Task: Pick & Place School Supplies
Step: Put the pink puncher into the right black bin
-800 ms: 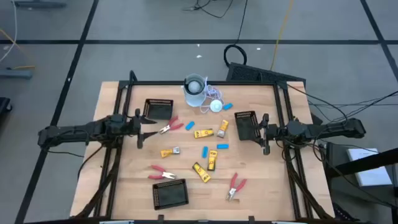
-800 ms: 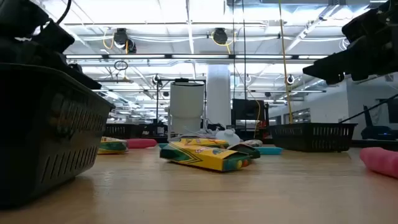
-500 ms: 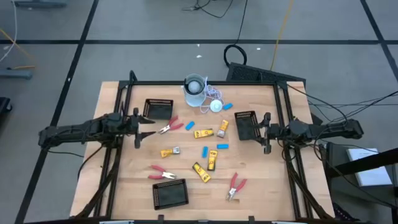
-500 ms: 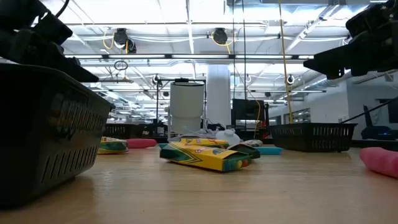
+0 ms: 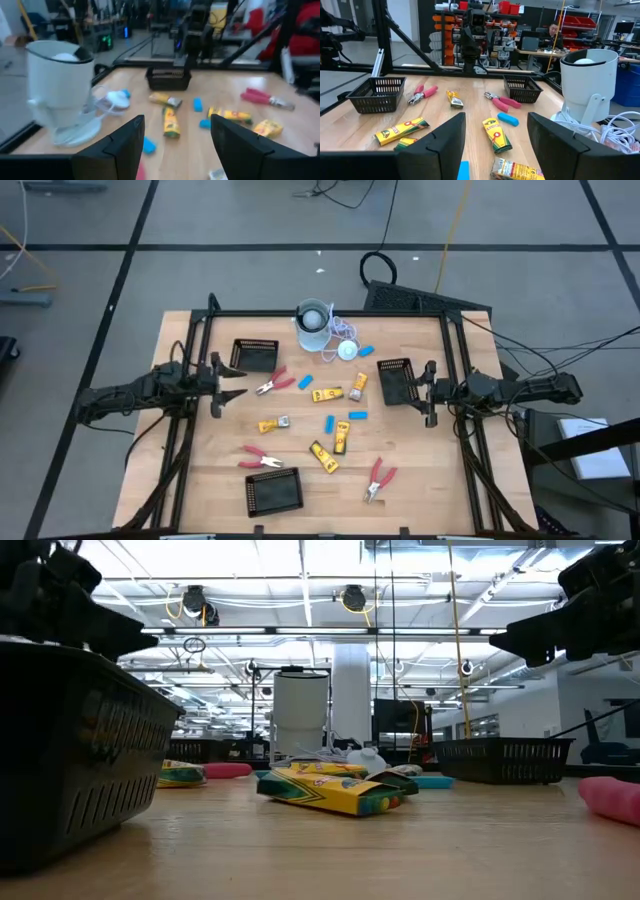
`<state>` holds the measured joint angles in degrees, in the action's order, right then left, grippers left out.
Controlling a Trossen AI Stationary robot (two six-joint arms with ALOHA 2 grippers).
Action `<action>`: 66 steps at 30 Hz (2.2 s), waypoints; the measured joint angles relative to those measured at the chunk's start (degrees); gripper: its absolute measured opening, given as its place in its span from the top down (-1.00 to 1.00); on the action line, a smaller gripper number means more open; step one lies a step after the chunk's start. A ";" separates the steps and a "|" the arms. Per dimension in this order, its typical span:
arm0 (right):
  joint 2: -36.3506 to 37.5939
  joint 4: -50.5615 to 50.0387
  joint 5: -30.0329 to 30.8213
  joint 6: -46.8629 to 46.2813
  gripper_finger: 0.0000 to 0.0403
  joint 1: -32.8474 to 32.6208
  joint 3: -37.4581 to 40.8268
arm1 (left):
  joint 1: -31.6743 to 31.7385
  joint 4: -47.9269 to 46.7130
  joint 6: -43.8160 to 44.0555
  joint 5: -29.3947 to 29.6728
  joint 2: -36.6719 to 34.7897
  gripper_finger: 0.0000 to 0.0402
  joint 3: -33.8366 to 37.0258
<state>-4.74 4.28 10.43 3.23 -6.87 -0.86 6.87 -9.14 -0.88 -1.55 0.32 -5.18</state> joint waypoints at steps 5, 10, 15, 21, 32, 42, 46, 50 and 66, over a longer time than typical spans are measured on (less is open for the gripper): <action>-0.01 -0.25 -0.06 -1.01 -0.01 0.00 0.00 | 0.00 10.34 0.97 -0.14 0.09 -0.14 4.24; -0.01 -1.37 -0.19 -1.89 -0.01 0.00 0.00 | 0.00 10.20 0.81 -0.34 0.00 -0.14 4.25; -0.01 -1.52 -0.21 -2.34 -0.01 0.00 0.00 | 0.00 10.11 0.96 -0.27 0.00 -0.14 4.25; -0.01 -1.56 -0.20 -2.38 -0.01 0.00 0.00 | 0.00 10.03 1.02 -0.01 0.00 -0.14 4.25; -0.01 -1.63 -0.19 -2.58 -0.01 0.00 0.00 | 0.00 9.91 0.78 0.09 0.04 -0.14 4.25; -0.20 -1.44 0.06 -6.41 -0.01 0.02 0.00 | 0.00 9.89 0.54 0.10 0.35 -0.14 4.27; -2.62 -1.05 0.65 -7.22 -0.01 0.02 0.00 | 0.00 9.87 -0.29 0.14 2.25 -0.14 4.27; -7.04 1.15 1.65 -7.94 -0.01 0.02 0.00 | 0.00 9.87 -0.31 0.11 4.20 -0.14 4.27; -39.47 25.21 -1.35 -11.61 -0.01 -6.58 -3.88 | 0.00 9.87 -0.66 0.12 4.68 -0.14 4.29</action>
<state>-44.21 29.49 9.07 -8.39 -13.45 -4.74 6.87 0.73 -1.54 -1.43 4.99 -0.89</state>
